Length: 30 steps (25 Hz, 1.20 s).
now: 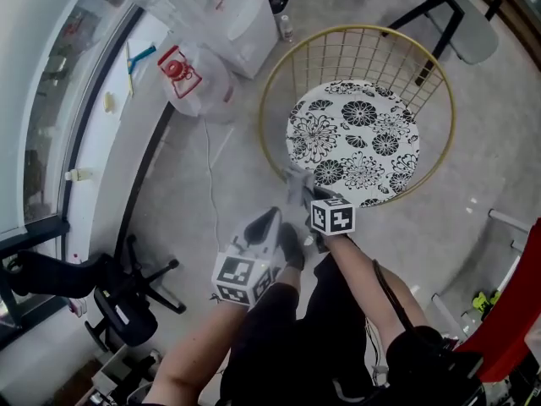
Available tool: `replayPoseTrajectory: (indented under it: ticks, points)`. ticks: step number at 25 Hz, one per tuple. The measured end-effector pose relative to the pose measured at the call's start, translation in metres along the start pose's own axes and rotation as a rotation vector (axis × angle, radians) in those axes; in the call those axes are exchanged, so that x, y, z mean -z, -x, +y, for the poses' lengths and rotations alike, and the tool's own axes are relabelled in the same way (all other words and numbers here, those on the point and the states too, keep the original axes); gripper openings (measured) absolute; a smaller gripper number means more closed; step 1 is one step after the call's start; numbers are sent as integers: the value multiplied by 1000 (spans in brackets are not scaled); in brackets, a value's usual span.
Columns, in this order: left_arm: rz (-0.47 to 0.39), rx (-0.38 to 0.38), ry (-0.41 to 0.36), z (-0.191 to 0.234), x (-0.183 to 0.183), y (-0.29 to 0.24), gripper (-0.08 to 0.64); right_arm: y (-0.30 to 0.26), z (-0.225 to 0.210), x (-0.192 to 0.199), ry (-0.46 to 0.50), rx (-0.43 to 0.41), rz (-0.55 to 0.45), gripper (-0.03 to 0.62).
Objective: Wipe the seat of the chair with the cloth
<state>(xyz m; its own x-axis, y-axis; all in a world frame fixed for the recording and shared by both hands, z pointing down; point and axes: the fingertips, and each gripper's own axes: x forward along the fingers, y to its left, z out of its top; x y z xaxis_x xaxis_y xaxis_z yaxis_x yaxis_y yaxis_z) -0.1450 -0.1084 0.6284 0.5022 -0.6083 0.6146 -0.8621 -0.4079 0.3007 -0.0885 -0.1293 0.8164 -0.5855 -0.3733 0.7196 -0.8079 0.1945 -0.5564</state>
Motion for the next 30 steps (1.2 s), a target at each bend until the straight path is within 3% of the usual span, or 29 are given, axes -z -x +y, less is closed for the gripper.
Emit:
replayPoseTrajectory:
  ticks: [10,15,30]
  points:
    - [26,47,-31,-23,7,-16,6,16,-59,20,-4,92,29,23]
    - [36,94,-102,-46,4,-27,6,30,-82,24,-30,125,14,23]
    - [90,197,-196,-88,5,-49,6,78,-151,42,-69,245,-3,23]
